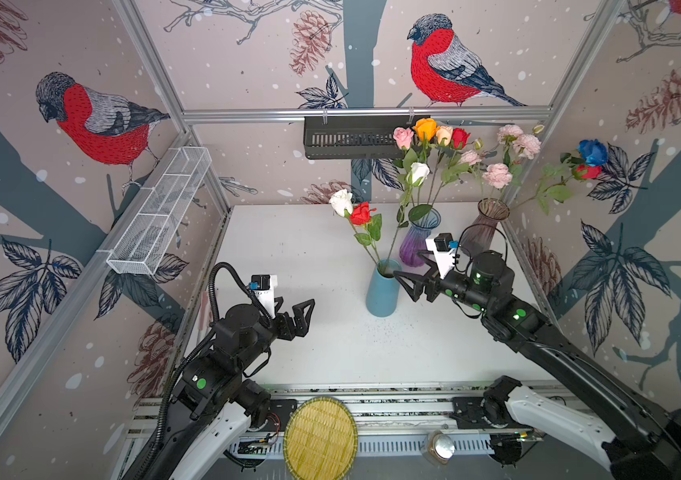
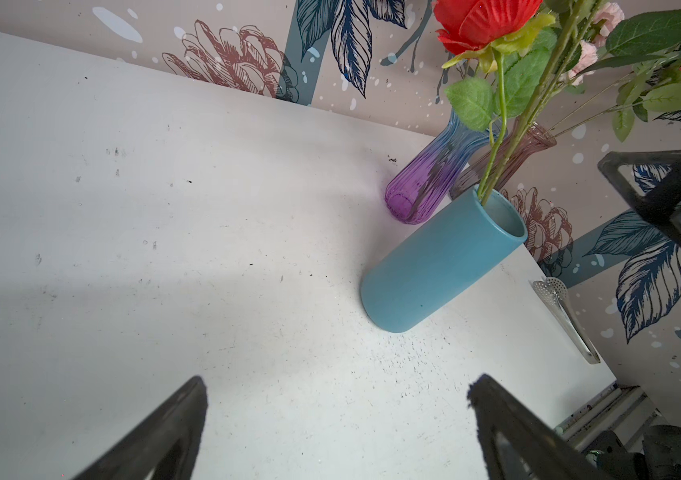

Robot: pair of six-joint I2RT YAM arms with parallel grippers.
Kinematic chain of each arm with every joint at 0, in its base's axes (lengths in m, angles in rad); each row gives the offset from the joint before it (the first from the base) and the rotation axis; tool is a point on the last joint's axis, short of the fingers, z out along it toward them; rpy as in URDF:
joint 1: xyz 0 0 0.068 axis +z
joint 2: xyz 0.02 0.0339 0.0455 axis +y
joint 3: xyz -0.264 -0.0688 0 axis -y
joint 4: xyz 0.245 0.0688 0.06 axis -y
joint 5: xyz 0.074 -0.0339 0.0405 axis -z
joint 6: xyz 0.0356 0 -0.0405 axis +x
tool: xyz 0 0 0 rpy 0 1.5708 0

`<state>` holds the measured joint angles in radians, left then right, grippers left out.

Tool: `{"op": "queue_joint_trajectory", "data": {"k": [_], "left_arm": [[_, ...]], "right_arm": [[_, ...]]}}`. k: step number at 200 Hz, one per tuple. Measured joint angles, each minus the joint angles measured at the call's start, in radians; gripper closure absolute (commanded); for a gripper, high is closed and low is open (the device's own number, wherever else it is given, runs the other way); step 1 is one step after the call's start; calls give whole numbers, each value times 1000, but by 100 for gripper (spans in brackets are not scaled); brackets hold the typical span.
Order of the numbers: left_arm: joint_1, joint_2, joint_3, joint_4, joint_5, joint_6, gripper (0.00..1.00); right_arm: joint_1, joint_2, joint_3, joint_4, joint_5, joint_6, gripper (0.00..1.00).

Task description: Arrange the flowers into the vase

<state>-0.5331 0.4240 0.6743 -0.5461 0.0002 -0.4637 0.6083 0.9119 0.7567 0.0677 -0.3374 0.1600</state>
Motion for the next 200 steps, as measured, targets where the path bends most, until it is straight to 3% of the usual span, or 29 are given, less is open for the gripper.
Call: {"op": "queue_joint_trajectory", "data": {"k": [68, 200], "left_arm": [[0, -5, 0, 4, 0, 0, 1], [0, -15, 0, 8, 22, 0, 1]], "right_arm": [[2, 79, -176, 258, -10, -65, 1], [-1, 369, -321, 776, -32, -137, 1]]}}
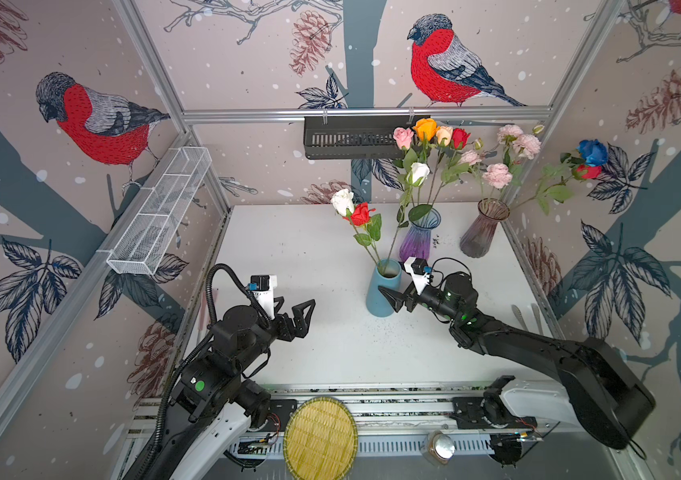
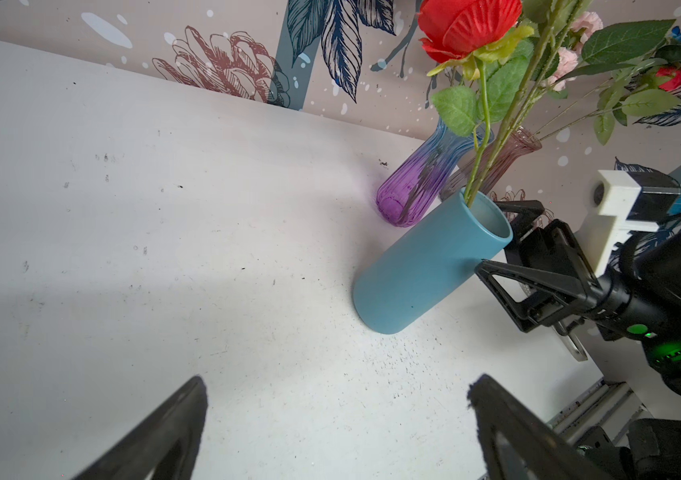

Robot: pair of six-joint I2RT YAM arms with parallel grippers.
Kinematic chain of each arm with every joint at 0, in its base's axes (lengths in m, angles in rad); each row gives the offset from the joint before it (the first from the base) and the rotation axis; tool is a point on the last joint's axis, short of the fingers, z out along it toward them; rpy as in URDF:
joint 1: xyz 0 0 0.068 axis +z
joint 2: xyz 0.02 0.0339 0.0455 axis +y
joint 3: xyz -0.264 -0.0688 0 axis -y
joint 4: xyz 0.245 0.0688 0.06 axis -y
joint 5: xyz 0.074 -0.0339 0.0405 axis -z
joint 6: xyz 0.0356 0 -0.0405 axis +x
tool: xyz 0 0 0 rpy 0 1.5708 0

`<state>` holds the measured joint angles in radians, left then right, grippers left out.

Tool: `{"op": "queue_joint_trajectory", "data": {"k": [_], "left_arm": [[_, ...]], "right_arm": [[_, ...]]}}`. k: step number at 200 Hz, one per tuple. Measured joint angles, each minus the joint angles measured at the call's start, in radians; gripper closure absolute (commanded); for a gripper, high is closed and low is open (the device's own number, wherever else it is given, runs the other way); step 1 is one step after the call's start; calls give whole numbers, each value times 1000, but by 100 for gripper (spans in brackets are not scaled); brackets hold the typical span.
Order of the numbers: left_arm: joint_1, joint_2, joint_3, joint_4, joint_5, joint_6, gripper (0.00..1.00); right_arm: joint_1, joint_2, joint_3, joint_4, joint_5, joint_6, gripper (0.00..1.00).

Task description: Arrange the flowers into the vase

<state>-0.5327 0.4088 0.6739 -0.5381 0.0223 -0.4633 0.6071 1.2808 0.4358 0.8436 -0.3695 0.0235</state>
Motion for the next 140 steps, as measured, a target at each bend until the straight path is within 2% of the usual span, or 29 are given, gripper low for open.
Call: {"op": "queue_joint_trajectory", "data": {"k": [140], "left_arm": [[0, 0, 0, 2, 0, 0, 1]], "right_arm": [[-5, 226, -21, 331, -67, 53, 2]]}}
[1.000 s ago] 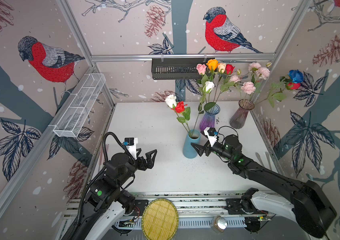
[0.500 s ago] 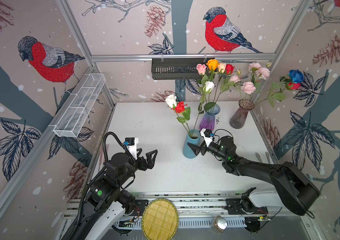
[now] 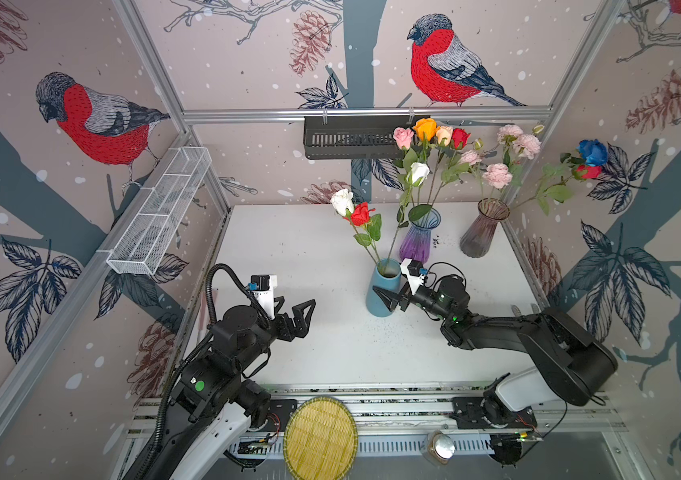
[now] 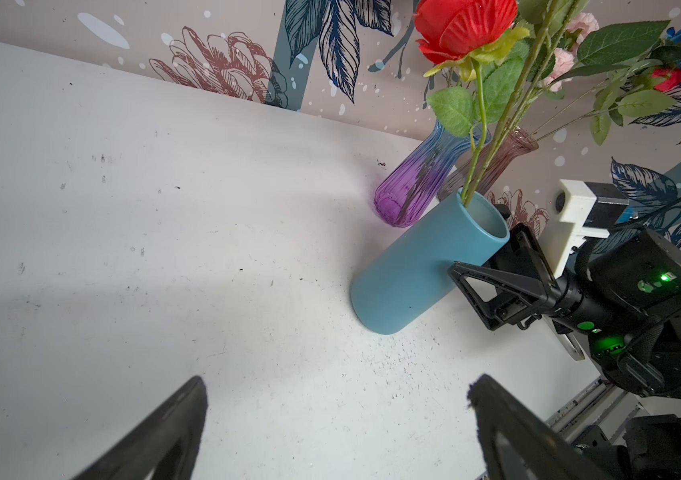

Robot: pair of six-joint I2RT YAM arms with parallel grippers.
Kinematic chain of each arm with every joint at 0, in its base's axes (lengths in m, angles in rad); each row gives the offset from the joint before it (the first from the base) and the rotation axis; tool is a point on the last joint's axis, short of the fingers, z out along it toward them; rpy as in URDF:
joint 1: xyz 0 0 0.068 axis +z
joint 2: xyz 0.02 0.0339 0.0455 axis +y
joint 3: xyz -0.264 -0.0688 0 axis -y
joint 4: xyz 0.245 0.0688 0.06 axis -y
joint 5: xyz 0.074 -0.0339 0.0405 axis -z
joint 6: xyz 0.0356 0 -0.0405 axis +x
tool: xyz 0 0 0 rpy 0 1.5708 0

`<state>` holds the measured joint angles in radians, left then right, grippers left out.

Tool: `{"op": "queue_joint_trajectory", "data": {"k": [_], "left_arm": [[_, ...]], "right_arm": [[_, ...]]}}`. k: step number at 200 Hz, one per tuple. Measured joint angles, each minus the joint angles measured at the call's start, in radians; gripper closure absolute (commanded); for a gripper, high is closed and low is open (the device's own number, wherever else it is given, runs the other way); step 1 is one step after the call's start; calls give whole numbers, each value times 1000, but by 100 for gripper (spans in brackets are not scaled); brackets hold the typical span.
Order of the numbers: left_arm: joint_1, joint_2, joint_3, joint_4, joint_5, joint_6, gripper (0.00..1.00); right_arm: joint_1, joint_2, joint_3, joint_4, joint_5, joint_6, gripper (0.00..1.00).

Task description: Arrange the flowers into the vase

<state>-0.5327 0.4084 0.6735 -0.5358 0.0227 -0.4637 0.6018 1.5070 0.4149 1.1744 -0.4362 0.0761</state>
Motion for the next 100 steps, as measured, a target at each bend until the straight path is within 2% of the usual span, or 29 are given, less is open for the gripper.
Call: {"op": "queue_joint_trajectory", "data": {"k": [100], "left_arm": [[0, -13, 0, 0, 0, 0, 1]], "right_arm": [[1, 54, 42, 38, -6, 8, 14]]}}
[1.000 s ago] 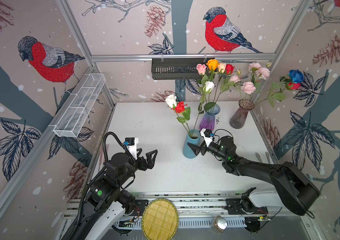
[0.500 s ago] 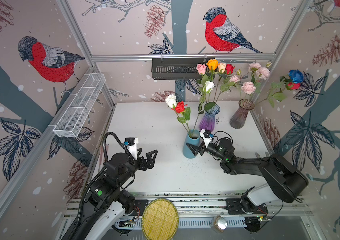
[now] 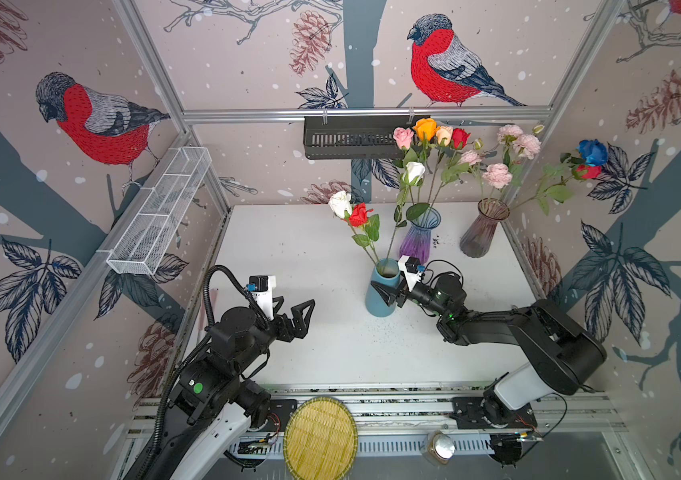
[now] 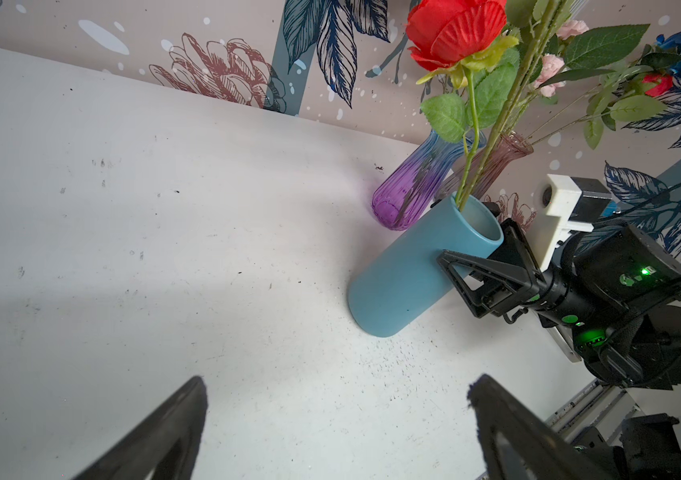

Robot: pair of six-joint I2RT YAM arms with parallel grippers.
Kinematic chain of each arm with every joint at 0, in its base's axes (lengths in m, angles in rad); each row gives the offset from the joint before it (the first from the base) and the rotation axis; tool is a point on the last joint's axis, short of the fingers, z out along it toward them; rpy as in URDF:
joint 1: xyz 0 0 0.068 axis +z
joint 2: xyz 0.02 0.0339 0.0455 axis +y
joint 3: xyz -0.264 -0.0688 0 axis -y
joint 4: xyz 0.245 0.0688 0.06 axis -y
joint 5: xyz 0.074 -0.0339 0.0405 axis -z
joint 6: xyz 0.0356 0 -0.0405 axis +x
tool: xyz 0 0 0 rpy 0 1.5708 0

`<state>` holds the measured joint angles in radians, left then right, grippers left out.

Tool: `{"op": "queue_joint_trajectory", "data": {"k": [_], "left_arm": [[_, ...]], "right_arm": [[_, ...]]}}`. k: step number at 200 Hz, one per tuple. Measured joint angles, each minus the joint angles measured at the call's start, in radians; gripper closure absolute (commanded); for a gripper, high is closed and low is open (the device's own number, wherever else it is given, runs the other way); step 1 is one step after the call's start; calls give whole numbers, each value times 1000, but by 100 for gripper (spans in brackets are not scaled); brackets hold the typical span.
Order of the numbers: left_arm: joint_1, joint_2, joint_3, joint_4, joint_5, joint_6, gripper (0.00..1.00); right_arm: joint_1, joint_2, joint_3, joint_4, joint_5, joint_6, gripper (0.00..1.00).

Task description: Arrange the flowers into the vase

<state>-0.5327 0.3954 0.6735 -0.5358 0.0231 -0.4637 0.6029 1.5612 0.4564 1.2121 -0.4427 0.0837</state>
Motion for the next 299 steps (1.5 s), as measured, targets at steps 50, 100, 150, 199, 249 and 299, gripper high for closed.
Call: {"op": "queue_joint_trajectory", "data": {"k": [50, 100, 150, 199, 249, 299], "left_arm": [[0, 0, 0, 0, 0, 0, 1], [0, -1, 0, 0, 0, 0, 1], [0, 0, 0, 0, 0, 0, 1], [0, -2, 0, 0, 0, 0, 1], [0, -10, -2, 0, 0, 0, 1], [0, -10, -3, 0, 0, 0, 1]], "right_arm": [[0, 11, 10, 4, -9, -4, 60], [0, 16, 26, -10, -16, -4, 59], [0, 32, 111, -115, -26, -10, 58], [0, 104, 241, -184, -31, -35, 58], [0, 201, 357, -174, -45, -35, 59], [0, 311, 493, -163, -61, -31, 59]]}}
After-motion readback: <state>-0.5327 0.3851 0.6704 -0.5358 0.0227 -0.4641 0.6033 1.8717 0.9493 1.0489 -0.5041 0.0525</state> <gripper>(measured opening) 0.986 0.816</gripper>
